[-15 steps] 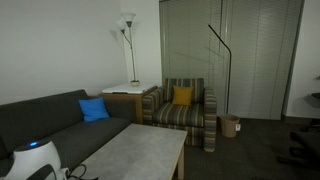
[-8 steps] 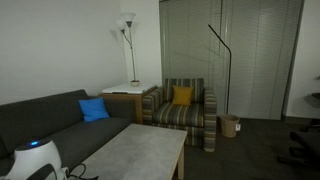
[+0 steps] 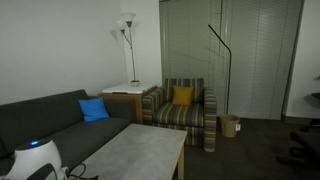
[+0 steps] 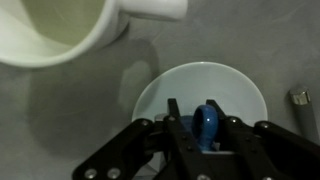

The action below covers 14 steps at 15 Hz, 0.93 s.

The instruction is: Remove the blue mug from the white plate and place it on the table

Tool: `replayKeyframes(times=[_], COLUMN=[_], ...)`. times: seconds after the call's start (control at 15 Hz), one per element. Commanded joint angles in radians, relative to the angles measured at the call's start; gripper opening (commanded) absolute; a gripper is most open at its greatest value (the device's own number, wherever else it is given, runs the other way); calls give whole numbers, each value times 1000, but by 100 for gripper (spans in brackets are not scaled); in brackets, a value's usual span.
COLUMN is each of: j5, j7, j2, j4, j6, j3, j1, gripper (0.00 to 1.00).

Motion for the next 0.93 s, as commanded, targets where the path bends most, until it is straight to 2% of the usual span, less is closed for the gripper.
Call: replayKeyframes(times=[0.0, 0.07, 0.13, 0.27, 0.53, 0.6, 0.87], j5=[-6, -6, -6, -7, -8, -12, -33], j7=[-37, -40, -41, -43, -51, -80, -80], j2=[-32, -32, -33, -34, -35, -41, -96], j4=[-35, -35, -35, -36, -37, -50, -114], j6=[-7, -9, -8, -6, -10, -3, 23], j3=[16, 15, 14, 13, 9, 32, 15], j1=[-21, -20, -19, -18, -13, -31, 8], gripper=[9, 2, 0, 3, 3, 3, 3])
